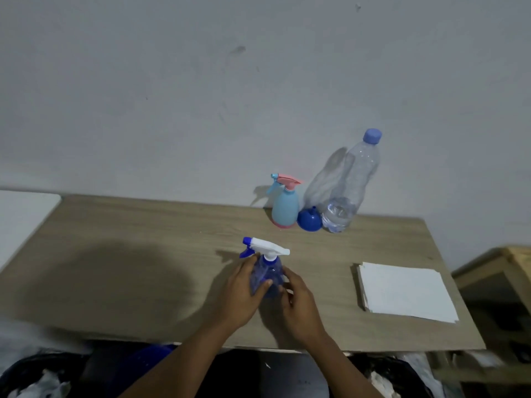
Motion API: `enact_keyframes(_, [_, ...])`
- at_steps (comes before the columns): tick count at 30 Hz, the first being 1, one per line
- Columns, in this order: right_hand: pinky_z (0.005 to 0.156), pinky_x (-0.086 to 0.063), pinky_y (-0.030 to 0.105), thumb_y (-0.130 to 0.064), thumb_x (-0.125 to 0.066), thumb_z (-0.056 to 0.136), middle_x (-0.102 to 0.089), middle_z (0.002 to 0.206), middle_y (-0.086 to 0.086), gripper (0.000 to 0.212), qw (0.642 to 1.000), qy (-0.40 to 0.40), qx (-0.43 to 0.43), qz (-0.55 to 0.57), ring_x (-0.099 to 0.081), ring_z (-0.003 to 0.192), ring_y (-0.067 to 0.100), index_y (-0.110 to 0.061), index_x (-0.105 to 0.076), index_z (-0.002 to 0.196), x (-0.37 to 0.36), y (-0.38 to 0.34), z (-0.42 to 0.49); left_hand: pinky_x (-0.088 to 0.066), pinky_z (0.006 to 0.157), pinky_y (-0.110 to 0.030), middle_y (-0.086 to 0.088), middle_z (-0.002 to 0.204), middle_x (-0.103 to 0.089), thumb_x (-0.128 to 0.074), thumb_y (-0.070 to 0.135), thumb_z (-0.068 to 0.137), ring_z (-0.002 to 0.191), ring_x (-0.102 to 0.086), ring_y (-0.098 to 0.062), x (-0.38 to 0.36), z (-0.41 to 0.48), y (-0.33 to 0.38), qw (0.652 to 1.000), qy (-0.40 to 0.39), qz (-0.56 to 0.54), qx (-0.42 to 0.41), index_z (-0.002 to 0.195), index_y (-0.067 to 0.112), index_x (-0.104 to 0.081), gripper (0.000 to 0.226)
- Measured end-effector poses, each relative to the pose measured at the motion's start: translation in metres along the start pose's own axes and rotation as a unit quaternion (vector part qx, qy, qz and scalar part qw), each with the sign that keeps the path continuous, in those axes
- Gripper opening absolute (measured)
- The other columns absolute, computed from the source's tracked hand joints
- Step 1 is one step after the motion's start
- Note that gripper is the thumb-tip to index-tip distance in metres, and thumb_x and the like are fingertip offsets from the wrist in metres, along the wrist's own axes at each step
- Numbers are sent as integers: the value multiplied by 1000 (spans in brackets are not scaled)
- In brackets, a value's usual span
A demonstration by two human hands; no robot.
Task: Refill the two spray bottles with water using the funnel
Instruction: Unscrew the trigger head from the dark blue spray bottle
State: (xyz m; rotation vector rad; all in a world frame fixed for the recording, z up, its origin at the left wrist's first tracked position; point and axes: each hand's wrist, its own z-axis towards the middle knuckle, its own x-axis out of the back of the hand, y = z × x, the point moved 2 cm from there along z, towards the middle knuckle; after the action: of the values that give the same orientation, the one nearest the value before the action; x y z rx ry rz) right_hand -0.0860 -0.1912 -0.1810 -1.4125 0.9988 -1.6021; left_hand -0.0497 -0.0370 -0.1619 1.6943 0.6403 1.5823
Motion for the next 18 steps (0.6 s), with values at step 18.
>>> enact_keyframes(18, [72,-48,9,-14,-83,78,-68,94,-7,28,991,63,-35,110,-65,89,1,-20,-65,99,45,-18,-11,-36,69,1,14,107,-60,-64,1,75,96,-58,-9,-43,-42,52,998,8,-1,62,123,23,-54,54])
